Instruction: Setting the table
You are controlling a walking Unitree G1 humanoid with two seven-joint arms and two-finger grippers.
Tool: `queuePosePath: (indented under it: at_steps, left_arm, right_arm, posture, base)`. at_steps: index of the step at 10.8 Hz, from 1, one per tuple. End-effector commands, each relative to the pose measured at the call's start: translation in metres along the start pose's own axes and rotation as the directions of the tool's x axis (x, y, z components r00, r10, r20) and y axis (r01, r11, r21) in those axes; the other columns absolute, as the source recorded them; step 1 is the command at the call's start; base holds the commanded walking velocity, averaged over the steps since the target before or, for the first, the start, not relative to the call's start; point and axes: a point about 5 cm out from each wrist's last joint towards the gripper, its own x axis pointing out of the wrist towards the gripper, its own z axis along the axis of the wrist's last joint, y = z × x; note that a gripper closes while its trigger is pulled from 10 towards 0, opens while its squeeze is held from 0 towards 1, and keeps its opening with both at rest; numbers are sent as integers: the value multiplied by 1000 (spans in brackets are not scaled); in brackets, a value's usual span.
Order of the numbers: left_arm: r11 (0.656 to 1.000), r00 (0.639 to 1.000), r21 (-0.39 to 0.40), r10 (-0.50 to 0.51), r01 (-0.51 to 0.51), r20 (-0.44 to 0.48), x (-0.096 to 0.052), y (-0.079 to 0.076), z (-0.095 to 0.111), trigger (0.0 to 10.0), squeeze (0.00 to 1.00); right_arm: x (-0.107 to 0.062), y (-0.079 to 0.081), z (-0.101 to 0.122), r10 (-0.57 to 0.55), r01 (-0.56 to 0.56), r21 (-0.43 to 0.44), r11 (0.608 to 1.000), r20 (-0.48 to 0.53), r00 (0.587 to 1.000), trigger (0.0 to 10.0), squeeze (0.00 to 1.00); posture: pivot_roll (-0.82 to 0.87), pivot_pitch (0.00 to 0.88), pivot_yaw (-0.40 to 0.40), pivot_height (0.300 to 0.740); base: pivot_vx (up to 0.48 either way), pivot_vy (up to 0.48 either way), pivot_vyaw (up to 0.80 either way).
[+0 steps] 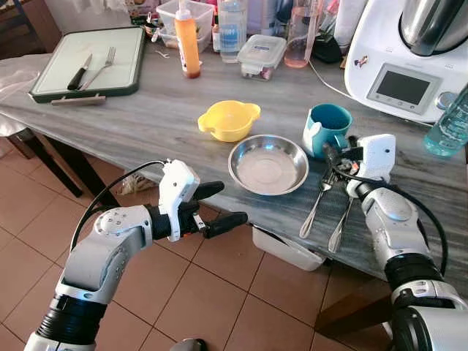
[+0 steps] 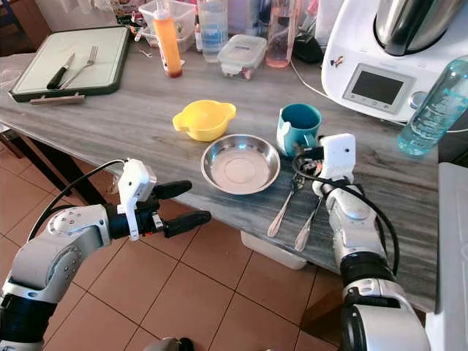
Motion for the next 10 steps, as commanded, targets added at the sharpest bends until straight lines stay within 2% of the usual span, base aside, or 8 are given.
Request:
queuePosePath:
  at_steps: [1, 7, 9, 10]
  left_arm:
    - [1000, 1000, 11, -12, 12, 0, 1, -1, 1, 10000, 0]
    - [1000, 1000, 17, -21, 21, 4, 6, -1, 1, 10000, 0]
    - [1000, 1000, 22, -12, 11, 22, 6, -1, 2, 10000, 0]
    - [1000, 1000, 19, -13, 13, 25, 8, -1, 1, 10000, 0]
  right_arm:
    - [1, -6, 11, -22, 23, -16, 1000, 50, 999, 10000, 1000]
    - [-6, -3, 46, -42, 49, -31, 998, 200, 979, 10000, 1000]
    - [-27, 5, 55, -37, 45, -29, 999, 232, 972, 10000, 1000]
    - [-44, 13, 53, -34, 44, -39, 998, 223, 974, 10000, 1000]
  posture:
    - [238, 136, 8, 740]
    - [225, 125, 13, 740]
    - [222, 121, 10, 740]
    - [209, 116, 8, 740]
  base:
    - [0, 0, 0]
    - [0, 0, 0]
    - [0, 0, 0]
    - [0, 0, 0]
